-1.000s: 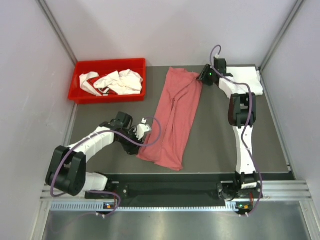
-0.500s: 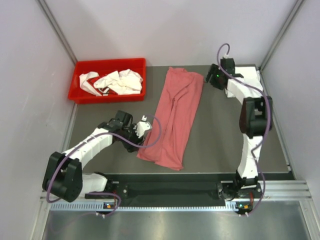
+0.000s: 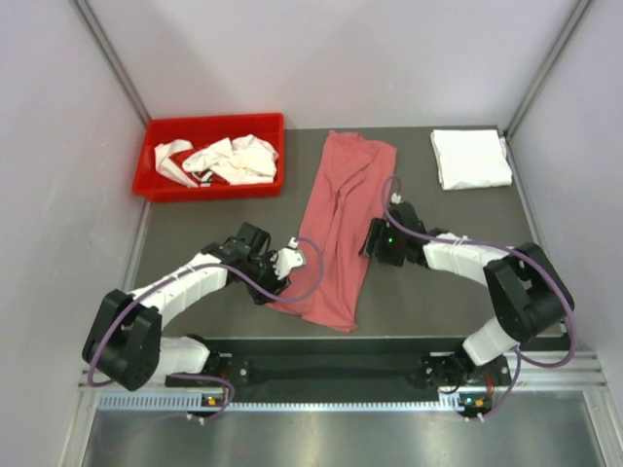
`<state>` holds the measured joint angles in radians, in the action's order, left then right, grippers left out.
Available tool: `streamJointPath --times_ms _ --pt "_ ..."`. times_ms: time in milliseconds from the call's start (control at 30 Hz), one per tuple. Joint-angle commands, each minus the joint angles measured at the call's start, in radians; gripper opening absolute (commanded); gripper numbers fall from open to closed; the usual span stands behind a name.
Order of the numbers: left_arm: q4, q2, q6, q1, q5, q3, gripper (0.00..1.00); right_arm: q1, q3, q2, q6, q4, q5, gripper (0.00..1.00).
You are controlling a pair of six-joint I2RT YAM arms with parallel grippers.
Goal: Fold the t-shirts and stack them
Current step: Fold the tshirt
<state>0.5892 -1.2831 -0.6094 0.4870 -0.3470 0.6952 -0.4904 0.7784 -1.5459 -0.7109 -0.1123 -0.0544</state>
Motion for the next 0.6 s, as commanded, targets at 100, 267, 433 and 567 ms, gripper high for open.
streamJointPath --times_ms 100,267,433,567 --pt "-0.077 -0.057 -0.043 0.035 -0.026 -0.051 0.5 -0.071 -0.056 -0.006 -0.13 0.172 -0.01 0.53" --pt "-0.086 -0.116 -0.058 0.087 -0.037 -0.054 0.23 -0.057 -0.099 -0.008 -0.124 0.191 -0.012 0.13" --pt "-0.057 -0.139 -0.049 0.264 -0.01 -0.048 0.0 0.042 -0.09 0.027 -0.021 0.119 -0.042 0.0" --pt "-0.012 -0.153 -0.012 0.396 -0.062 0.025 0.0 0.116 -0.008 0.032 0.066 0.027 -0.03 0.0"
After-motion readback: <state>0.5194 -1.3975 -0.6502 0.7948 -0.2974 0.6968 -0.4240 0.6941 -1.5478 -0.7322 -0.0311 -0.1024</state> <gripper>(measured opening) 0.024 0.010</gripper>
